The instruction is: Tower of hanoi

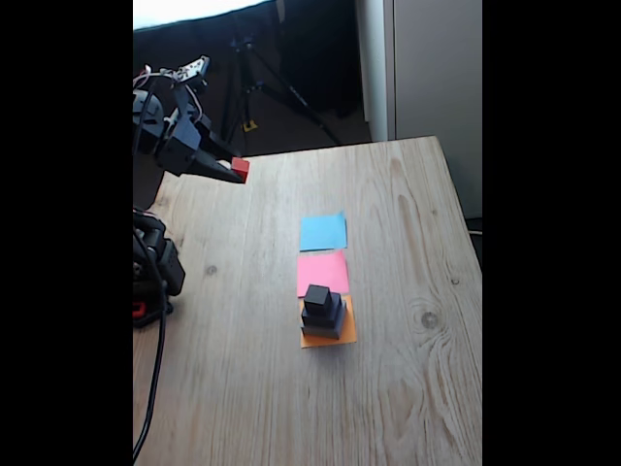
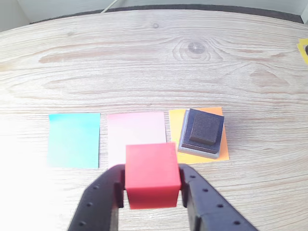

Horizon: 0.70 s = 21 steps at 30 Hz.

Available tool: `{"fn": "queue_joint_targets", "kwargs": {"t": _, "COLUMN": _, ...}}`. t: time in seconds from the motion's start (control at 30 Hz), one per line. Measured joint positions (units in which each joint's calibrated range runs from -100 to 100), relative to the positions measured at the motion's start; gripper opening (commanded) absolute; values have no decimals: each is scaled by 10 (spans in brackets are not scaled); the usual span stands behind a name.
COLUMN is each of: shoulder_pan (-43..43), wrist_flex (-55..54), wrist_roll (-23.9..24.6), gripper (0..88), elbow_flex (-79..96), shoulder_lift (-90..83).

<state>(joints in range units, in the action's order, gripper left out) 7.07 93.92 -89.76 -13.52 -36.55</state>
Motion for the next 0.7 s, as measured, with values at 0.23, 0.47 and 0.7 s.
{"fn": "queue_joint_targets", "kwargs": {"t": 0.23, "shoulder_pan": -21, "wrist_flex": -118, "wrist_roll": 0, "gripper": 7, "elbow_flex": 194, "shoulder_lift": -47}}
{"fn": "queue_joint_targets", "kwargs": {"t": 0.47, "shoulder_pan": -34, "wrist_flex": -287, "wrist_roll": -47, "gripper": 8, "elbow_flex": 445, "shoulder_lift": -96}}
{"fn": "queue_joint_targets", "kwargs": {"t": 0.7, "shoulder_pan": -41, "wrist_flex": -444, "wrist_roll": -89, "gripper": 8, "elbow_flex": 614, "shoulder_lift": -97}}
